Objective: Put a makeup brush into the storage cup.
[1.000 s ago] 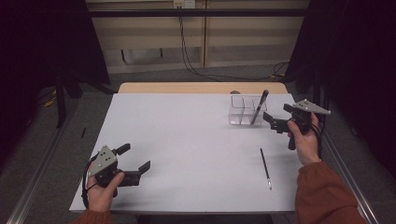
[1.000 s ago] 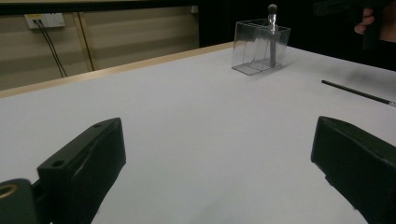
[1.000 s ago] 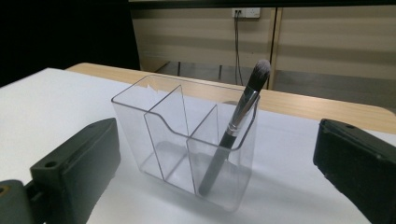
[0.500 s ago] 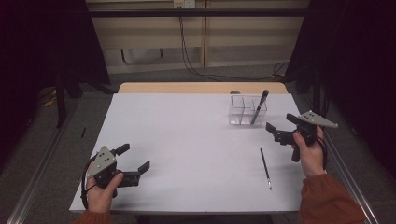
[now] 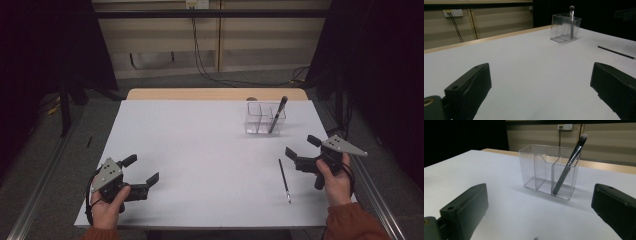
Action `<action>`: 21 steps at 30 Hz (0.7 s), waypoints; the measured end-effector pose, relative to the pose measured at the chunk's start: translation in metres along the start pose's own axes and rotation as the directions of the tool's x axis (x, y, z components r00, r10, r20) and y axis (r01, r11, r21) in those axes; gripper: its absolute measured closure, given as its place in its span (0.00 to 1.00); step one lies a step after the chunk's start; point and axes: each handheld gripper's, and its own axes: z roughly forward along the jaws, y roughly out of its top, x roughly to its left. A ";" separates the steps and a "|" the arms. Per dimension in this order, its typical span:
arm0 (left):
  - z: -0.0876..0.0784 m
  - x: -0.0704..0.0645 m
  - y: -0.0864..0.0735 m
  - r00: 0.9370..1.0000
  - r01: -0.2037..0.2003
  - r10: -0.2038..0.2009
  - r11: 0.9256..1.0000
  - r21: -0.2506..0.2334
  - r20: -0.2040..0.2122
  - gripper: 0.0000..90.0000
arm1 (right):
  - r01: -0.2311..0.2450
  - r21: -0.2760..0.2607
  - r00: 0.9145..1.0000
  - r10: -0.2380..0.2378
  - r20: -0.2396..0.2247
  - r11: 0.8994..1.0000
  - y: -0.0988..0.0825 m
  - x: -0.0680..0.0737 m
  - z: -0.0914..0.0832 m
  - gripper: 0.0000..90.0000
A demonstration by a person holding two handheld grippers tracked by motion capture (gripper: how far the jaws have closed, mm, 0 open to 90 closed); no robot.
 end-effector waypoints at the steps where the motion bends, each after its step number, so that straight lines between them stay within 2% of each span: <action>1: -0.001 0.000 0.000 1.000 0.003 -0.003 1.000 -0.005 0.000 0.04 | 0.002 -0.001 1.000 -0.002 0.000 1.000 -0.001 0.001 -0.003 0.00; 5: -0.002 0.001 -0.001 1.000 0.005 -0.005 1.000 0.004 -0.005 0.04 | -0.007 -0.008 1.000 0.007 -0.003 1.000 -0.006 0.009 -0.013 0.00; 8: -0.004 0.002 -0.003 1.000 0.008 -0.008 1.000 0.002 -0.009 0.04 | -0.010 -0.014 1.000 0.010 -0.018 1.000 -0.010 0.019 -0.024 0.00; 11: -0.005 0.003 -0.003 1.000 0.023 -0.023 1.000 -0.001 -0.020 0.04 | -0.006 -0.019 1.000 0.006 -0.023 1.000 -0.012 0.023 -0.027 0.00; 16: -0.011 0.004 -0.004 1.000 0.009 -0.009 1.000 0.005 -0.027 0.03 | 0.004 -0.009 1.000 -0.005 -0.028 1.000 -0.021 0.027 -0.030 0.00; 17: -0.013 0.005 -0.004 0.999 0.012 -0.012 1.000 0.003 -0.030 0.03 | 0.010 0.002 1.000 -0.010 -0.027 1.000 -0.023 0.028 -0.029 0.00; 18: -0.013 0.005 -0.005 0.999 0.022 -0.022 1.000 0.000 -0.034 0.03 | 0.045 0.018 0.998 -0.045 -0.034 0.999 -0.026 0.031 -0.030 0.00; 21: -0.013 0.006 -0.005 0.999 0.031 -0.031 1.000 0.000 -0.034 0.03 | 0.046 -0.003 0.998 -0.046 -0.035 0.999 -0.026 0.032 -0.033 0.00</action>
